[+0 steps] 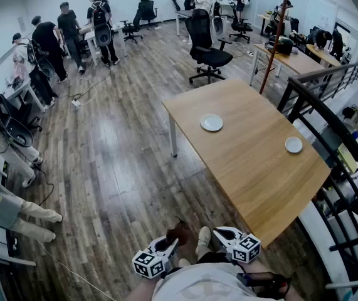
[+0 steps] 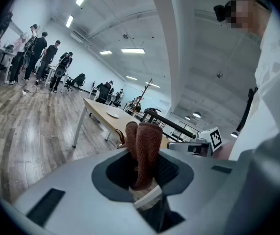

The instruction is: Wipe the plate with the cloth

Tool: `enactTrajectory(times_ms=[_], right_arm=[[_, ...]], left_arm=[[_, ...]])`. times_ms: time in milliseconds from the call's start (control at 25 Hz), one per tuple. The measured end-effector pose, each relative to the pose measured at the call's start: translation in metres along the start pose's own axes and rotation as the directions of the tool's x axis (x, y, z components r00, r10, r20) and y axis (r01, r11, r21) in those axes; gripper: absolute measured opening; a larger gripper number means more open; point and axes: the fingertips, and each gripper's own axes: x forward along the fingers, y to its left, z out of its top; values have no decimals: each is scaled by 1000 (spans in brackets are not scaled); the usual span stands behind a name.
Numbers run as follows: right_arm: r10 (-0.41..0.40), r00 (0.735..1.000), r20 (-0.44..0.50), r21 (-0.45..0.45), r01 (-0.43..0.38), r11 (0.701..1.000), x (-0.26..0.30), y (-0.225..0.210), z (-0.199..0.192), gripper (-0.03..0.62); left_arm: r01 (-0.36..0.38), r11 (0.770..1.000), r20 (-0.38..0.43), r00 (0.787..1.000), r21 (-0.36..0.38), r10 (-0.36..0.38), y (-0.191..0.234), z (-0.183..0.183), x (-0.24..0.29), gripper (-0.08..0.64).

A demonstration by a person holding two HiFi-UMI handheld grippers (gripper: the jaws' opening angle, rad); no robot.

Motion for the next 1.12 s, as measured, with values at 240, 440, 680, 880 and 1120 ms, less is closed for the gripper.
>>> enactTrajectory(times_ms=[240,440,680,880,1120], right_arm=[[14,1000,-18,-61,-15,998,-21,27,-13,14],[38,999,27,-57,-37,998,-19,29,-4,14],[-27,1000,5,-38,27,999,-29,17,-19,14],[-68,998,-5,-18,68,998,-36,6,-22,14],[-83,995,-52,16,84,996,-41,-4,-31,14]], left_arm=[[24,1000,-23,999,-8,-24,-28,-21,-16,92],[30,1000,-25,999,4,-30,-27,-18,-11,92],[40,999,-36,999,11,-40,-30,-22,-3,92],[45,999,-50,998,13,-44,-33,-23,0,92],[14,1000,-69,998,-28,-15,-34,-33,2,92]])
